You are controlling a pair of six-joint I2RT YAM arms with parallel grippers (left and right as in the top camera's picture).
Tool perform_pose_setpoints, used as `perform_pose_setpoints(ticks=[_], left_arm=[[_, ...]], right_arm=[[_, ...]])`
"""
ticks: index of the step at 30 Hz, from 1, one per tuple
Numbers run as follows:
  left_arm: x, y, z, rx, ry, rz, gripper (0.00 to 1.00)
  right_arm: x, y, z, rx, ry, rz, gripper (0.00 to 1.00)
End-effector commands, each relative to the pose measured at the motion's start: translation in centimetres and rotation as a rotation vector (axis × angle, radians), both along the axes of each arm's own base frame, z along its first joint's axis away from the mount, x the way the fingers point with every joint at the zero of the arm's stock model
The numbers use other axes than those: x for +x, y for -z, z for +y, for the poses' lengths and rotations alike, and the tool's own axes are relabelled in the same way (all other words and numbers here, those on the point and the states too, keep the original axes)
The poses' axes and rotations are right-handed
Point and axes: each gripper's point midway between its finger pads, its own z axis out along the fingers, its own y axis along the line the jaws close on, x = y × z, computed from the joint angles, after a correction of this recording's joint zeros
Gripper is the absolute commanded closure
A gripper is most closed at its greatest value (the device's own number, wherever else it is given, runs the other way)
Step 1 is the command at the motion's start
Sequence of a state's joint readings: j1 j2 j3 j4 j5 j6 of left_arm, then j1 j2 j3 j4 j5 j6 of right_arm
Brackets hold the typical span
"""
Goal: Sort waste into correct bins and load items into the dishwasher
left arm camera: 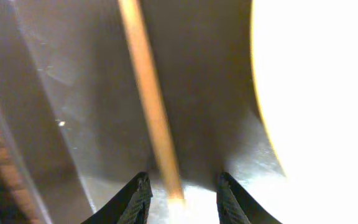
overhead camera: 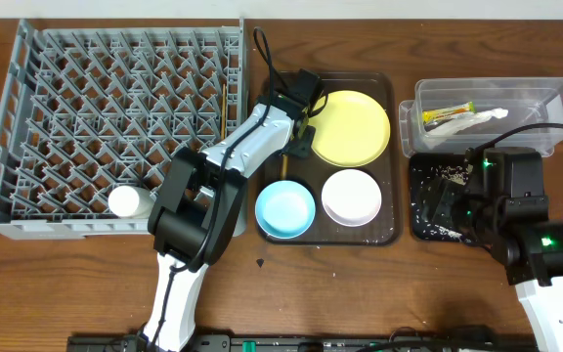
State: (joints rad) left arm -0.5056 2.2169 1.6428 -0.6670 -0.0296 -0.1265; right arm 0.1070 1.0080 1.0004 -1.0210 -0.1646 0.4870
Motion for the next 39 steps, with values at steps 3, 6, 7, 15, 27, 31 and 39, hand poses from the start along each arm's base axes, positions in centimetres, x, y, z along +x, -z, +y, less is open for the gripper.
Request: perform_pose_setpoints(ticks=[3,6,7,15,27,31,39], left_arm=[[-0.5,0.1,0.5,0.023,0.004,0.021,0.64],[-0.2,-1.2,0.3,0.007,0.0,-0.005,0.63],[-0.2,-1.1,0.3,0.007,-0.004,-0.003,0.63],[-1.2,2.1,0.4,0.017,-0.019,0.06,0.66],[-0.8,-2.4,0.3,-0.04,-0.024,0.015,0.92],[0.4,-9.0,1.0,-0.11,-0.048,-0.115,0.92],[-0.3,-18.8,5.9,-0.157,-0.132,-0.268,0.92]], right_arm=[[0.1,-0.2,-0.1,0.007,0.006,-0.003,0.41],[0.1,-0.2,-0.1,0.007,0.007,-0.004,0.41],[0.1,-0.2,-0.1,0.007,0.007,-0.004,0.41],[0.1,-0.2,0.0,0.01,0.004,-0.003,0.41],[0.2,-0.4,0.3,0.026,-0.005,-0.009,0.43],[0.2,-0.4,0.3,0.026,-0.005,-0.01,0.43],[0.2,-0.4,0.3,0.026,-0.005,-0.01,0.42]])
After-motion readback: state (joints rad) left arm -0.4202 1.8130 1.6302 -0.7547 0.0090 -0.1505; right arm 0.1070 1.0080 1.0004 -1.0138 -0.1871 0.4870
